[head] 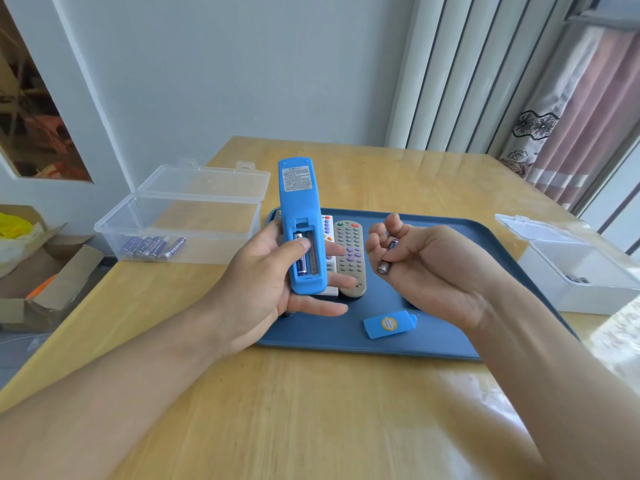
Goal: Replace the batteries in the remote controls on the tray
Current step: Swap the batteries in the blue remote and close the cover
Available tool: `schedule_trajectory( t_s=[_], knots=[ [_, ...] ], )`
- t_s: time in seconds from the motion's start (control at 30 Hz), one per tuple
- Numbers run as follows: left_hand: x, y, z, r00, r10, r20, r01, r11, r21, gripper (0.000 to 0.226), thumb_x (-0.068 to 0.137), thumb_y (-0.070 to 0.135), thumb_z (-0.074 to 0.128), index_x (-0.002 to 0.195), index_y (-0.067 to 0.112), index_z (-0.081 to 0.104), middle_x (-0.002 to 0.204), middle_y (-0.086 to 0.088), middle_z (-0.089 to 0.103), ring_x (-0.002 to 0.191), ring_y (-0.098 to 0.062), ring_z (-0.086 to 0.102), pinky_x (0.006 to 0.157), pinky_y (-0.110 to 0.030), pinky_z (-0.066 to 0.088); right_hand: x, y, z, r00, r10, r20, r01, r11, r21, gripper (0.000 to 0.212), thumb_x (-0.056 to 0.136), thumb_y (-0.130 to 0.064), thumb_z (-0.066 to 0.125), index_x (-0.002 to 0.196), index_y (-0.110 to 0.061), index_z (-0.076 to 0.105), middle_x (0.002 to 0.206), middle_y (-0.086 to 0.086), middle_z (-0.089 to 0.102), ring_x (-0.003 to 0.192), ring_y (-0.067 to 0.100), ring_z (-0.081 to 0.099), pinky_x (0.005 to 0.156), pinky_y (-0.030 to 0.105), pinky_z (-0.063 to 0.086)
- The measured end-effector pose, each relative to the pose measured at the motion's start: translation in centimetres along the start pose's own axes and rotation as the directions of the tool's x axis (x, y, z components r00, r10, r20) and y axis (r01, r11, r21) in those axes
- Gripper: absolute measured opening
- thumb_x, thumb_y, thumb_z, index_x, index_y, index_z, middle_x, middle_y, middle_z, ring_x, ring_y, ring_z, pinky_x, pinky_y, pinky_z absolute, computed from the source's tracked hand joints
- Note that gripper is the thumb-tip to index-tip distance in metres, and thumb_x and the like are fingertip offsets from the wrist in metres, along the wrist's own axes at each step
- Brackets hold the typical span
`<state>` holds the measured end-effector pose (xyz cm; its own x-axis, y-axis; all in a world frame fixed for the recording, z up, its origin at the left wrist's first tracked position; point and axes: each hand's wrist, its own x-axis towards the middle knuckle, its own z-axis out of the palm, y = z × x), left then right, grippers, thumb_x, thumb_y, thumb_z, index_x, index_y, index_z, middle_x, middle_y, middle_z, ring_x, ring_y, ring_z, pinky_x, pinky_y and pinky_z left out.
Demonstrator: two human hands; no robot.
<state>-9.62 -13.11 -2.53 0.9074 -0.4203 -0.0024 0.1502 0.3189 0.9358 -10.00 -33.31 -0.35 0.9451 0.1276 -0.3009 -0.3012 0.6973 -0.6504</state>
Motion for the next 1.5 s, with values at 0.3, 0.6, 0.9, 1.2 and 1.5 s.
schedule_trajectory(
  t_s=[0.3,0.6,0.9,1.2,1.5],
  knots=[
    [0.2,-0.3,-0.2,0.999,0.054,-0.006,-0.054,0.997,0.059,0.031,0.107,0.005,0.04,0.129,0.02,0.056,0.108,-0.011,0.072,0.092,-0.041,0.075,0.056,-0.042,0.06,-1.2,0.7,1.1,0.972,-0.068,0.226,0.093,0.99,-0.104,0.043,0.094,0.012,0.043,0.133,-0.006,0.042,0.121,0.026,0.068,0.113,0.039,0.068,0.096,0.037,0.056],
    [0.2,0.2,-0.4,0.999,0.026,-0.04,-0.025,0.999,0.027,0.03,0.105,0.011,0.043,0.128,0.018,0.06,0.108,-0.015,0.074,0.091,-0.04,0.075,0.057,-0.042,0.06,-1.5,1.0,1.3,0.973,-0.117,0.201,0.181,0.924,-0.337,0.025,0.093,-0.019,0.059,0.113,-0.004,0.057,0.115,0.01,0.075,0.094,0.019,0.076,0.067,0.018,0.06],
    [0.2,-0.3,-0.2,0.999,0.053,0.006,-0.053,0.994,0.099,0.033,0.107,0.004,0.039,0.132,0.019,0.054,0.119,-0.013,0.072,0.097,-0.04,0.074,0.068,-0.05,0.062,-1.1,1.8,0.6,0.897,-0.348,0.272,0.426,0.521,-0.74,0.029,0.087,-0.036,0.065,0.112,-0.026,0.076,0.076,-0.006,0.064,0.059,0.016,0.047,0.045,0.022,0.038],
    [0.2,0.0,-0.3,0.995,0.1,-0.025,-0.096,0.989,0.113,0.03,0.106,0.002,0.042,0.131,0.016,0.052,0.107,-0.006,0.075,0.095,-0.037,0.075,0.073,-0.055,0.062,-0.8,2.0,0.3,0.807,-0.495,0.323,0.515,0.319,-0.796,0.012,0.084,-0.019,0.078,0.096,-0.018,0.074,0.081,-0.007,0.077,0.06,0.014,0.064,0.065,0.028,0.054],
    [0.1,-0.4,-0.2,0.998,0.038,0.046,-0.043,0.994,0.104,0.035,0.106,0.003,0.039,0.135,0.019,0.053,0.118,-0.015,0.071,0.097,-0.042,0.074,0.075,-0.054,0.062,-0.7,3.2,0.2,0.668,-0.602,0.437,0.566,0.031,-0.823,0.02,0.084,-0.024,0.08,0.103,-0.031,0.079,0.078,-0.002,0.066,0.071,0.014,0.064,0.065,0.013,0.046]
  ],
)
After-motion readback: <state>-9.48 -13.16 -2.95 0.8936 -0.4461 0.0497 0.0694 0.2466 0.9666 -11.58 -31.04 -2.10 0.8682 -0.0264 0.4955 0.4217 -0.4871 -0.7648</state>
